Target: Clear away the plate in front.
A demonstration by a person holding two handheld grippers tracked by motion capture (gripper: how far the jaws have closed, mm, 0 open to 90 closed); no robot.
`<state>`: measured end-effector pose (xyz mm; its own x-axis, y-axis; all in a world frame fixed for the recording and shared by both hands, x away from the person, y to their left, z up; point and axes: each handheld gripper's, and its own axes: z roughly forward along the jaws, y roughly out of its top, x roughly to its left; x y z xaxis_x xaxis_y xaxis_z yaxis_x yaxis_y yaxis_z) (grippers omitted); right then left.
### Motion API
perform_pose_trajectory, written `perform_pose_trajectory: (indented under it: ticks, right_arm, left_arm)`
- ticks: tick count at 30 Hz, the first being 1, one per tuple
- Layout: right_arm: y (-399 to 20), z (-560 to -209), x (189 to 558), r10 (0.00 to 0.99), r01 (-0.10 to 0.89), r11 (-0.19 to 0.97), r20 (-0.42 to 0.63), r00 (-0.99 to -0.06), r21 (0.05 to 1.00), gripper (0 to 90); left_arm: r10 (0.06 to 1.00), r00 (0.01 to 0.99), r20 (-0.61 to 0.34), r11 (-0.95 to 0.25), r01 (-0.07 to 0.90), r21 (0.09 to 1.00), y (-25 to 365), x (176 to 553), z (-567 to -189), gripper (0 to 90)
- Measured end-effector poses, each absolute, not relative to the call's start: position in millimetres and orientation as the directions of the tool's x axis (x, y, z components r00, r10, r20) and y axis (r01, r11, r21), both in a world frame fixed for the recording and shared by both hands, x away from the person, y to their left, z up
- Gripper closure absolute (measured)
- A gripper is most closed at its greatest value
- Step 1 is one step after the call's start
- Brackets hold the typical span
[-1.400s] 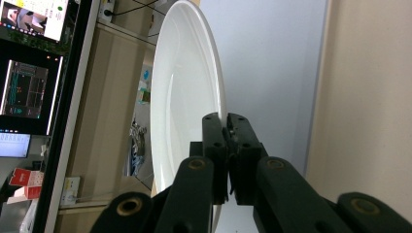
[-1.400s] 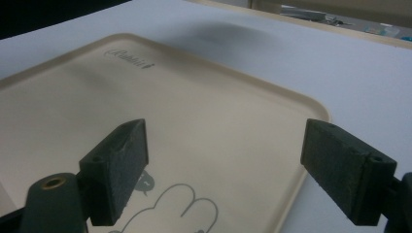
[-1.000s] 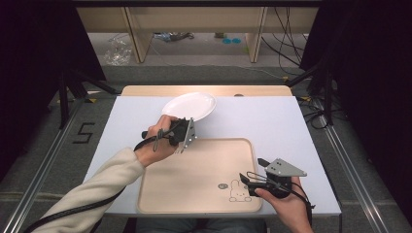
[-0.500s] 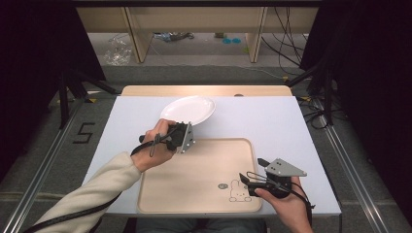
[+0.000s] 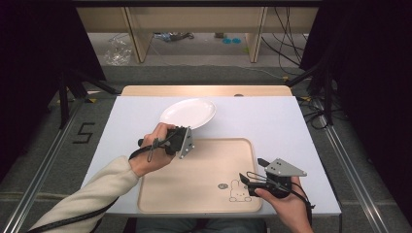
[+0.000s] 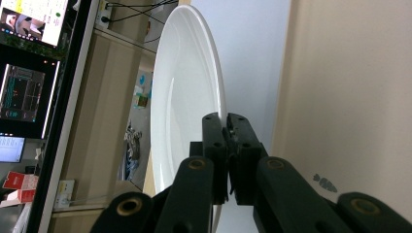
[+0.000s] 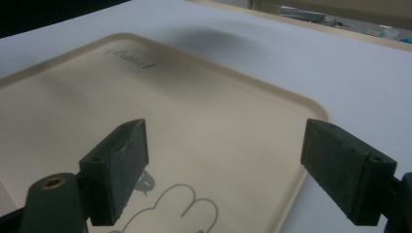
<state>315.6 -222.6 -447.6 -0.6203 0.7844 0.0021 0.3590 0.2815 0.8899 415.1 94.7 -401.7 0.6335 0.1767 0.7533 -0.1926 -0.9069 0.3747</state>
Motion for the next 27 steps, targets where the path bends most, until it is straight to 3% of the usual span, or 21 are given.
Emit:
perform_pose_trajectory:
  ticks: [23,25,27]
  right_arm:
    - [-221.5,-448.1,315.6,0.781,0.364,0.275,0.014,-0.625,0.89,18.3]
    - [-222.6,-447.4,315.6,0.784,0.358,0.284,0.0,-0.62,0.889,18.4]
    - [-222.5,-447.4,315.6,0.784,0.359,0.284,-0.001,-0.62,0.889,18.3]
  left_arm:
    - [0.163,0.631,0.758,-0.899,-0.221,0.377,97.7,388.5,-397.9,87.3]
    - [0.192,0.638,0.745,-0.88,-0.224,0.418,97.2,386.0,-400.7,87.3]
    - [0.166,0.623,0.764,-0.899,-0.223,0.377,98.4,383.1,-397.4,87.3]
